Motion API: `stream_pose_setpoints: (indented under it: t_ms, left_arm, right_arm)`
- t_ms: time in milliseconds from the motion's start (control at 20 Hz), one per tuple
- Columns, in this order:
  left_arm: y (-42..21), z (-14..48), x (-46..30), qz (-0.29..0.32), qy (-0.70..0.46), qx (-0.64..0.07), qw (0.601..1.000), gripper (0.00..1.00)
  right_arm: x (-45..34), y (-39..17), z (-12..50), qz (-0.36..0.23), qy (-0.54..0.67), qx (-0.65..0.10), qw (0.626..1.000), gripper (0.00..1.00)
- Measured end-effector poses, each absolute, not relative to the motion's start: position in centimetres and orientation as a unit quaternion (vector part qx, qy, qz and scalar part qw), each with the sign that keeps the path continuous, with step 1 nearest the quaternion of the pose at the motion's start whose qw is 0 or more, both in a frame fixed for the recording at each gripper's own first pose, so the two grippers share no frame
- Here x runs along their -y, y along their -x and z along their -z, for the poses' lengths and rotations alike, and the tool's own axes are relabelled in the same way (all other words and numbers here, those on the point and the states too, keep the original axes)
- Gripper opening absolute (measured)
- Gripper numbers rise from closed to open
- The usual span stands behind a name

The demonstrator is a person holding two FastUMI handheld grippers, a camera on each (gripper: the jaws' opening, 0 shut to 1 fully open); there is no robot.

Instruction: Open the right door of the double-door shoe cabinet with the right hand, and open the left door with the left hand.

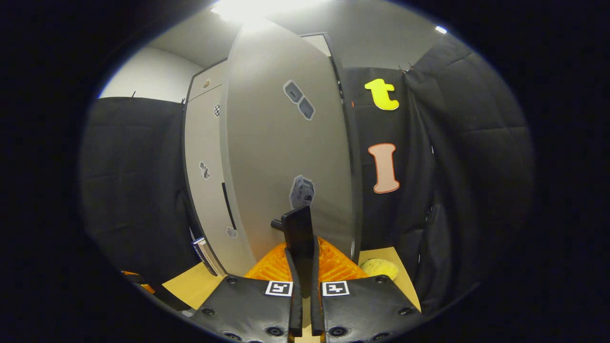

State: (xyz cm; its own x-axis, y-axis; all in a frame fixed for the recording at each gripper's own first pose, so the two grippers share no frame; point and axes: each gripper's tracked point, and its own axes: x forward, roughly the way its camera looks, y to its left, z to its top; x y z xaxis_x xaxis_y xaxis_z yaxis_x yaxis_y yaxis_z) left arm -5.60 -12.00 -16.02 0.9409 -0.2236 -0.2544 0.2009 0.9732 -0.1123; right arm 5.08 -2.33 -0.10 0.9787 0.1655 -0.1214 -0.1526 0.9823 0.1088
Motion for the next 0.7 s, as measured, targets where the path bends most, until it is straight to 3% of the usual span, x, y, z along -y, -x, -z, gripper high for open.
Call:
stream_pose_setpoints:
  t_ms: [50, 500, 700]
  left_arm:
    - [5.6, 16.2, 12.1, 0.111, 0.044, -0.135, 0.984, 0.96]
    - [4.2, 17.2, 12.9, 0.142, 0.06, -0.148, 0.977, 0.96]
    - [2.4, 16.6, 14.0, 0.16, 0.052, -0.14, 0.976, 0.96]
  right_arm:
    - [3.2, -4.9, 0.2, -0.078, -0.063, -0.065, 0.993, 0.05]
    - [11.7, -4.9, -0.2, -0.04, -0.092, -0.051, 0.994, 0.07]
    - [11.1, -4.6, 0.0, -0.057, -0.139, -0.052, 0.987, 0.07]
